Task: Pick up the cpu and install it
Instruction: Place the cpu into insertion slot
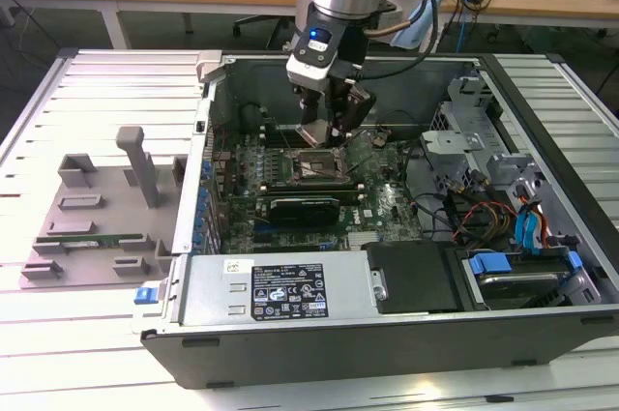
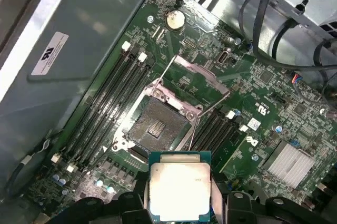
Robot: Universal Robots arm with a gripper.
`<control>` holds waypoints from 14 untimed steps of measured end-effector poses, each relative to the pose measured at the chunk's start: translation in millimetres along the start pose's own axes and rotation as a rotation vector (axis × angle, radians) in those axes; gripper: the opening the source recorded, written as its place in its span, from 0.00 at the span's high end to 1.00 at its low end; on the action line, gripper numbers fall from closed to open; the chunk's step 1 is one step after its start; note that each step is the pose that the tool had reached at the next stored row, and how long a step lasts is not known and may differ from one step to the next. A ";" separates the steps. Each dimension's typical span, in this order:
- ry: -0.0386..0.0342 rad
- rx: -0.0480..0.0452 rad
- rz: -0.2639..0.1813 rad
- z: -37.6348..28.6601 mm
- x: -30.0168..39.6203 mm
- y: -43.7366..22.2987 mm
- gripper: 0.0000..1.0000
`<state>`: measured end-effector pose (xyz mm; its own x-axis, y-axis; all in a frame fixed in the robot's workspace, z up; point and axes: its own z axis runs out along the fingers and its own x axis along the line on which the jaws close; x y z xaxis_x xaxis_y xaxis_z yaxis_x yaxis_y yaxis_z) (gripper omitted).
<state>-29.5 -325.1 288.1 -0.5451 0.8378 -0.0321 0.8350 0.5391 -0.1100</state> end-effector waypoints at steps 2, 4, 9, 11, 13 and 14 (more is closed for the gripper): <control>0.0019 0.0010 0.022 0.1 0.0 0.0 0.45; 0.0030 0.0017 0.036 0.2 0.0 0.0 0.45; 0.0046 0.0031 0.059 0.3 0.0 0.0 0.45; 0.0051 0.0036 0.068 0.3 0.0 0.0 0.45; 0.0063 0.0048 0.086 0.3 0.0 0.1 0.45; 0.0066 0.0050 0.090 0.4 0.0 0.1 0.45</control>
<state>-29.4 -325.1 287.7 -0.4669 0.8836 -0.0356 0.8804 0.4608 -0.1120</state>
